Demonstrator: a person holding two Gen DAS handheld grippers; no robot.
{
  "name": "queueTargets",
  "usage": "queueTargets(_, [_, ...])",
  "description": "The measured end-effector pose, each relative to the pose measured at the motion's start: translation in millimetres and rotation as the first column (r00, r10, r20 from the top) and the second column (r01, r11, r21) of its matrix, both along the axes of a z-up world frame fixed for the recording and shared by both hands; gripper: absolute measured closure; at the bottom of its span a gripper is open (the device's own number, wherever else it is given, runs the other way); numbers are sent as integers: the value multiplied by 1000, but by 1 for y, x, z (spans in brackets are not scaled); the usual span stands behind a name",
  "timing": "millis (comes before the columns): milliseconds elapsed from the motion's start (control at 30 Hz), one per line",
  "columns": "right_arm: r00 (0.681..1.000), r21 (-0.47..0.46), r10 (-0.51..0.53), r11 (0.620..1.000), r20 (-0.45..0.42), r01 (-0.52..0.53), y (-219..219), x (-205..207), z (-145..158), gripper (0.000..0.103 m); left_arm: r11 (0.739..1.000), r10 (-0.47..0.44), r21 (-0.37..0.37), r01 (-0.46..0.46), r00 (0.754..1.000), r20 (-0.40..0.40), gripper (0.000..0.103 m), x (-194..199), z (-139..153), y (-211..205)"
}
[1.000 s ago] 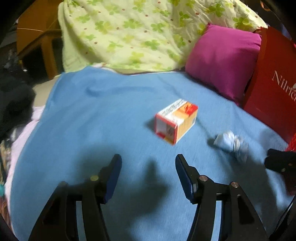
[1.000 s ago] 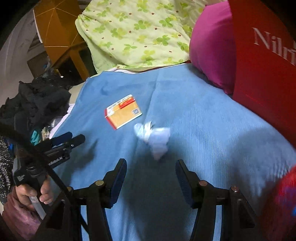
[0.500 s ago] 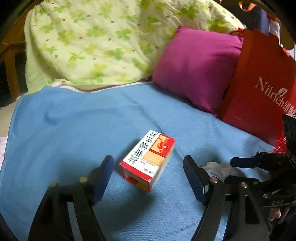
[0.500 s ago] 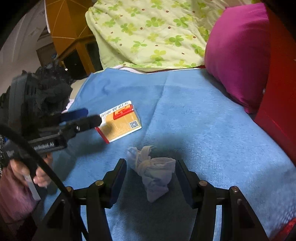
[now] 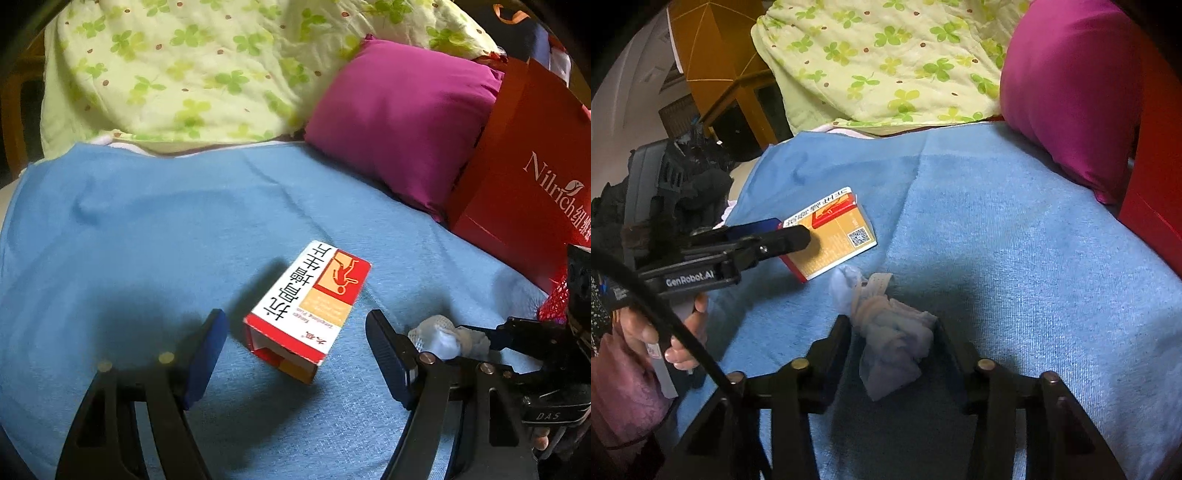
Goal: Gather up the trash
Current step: 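Close the right gripper on the blue tissue while the left grips the orange box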
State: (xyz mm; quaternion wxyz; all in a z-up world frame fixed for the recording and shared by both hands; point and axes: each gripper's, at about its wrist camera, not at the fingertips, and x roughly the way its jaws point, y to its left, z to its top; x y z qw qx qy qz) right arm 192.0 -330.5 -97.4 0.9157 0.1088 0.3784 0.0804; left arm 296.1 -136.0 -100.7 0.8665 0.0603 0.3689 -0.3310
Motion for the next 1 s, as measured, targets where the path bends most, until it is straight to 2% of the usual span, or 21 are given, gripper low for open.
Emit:
queueTargets(133, [1000, -4, -11, 1000, 9, 11, 4, -7, 4, 62, 1000, -4, -24, 4, 1000, -21, 28, 2, -2, 0])
queueTargets(267, [999, 1, -41, 999, 7, 41, 2, -16, 5, 63, 1000, -1, -31, -1, 999, -49, 45, 5, -5, 1])
queueTargets(667, [994, 38, -99, 994, 39, 98, -2, -63, 28, 63, 998, 45, -45, -49, 997, -68, 47, -2, -4, 4])
queueTargets(1000, [994, 49, -75, 996, 77, 72, 15, -103, 50, 63, 995, 99, -13, -100, 995, -23, 48, -54, 15, 23])
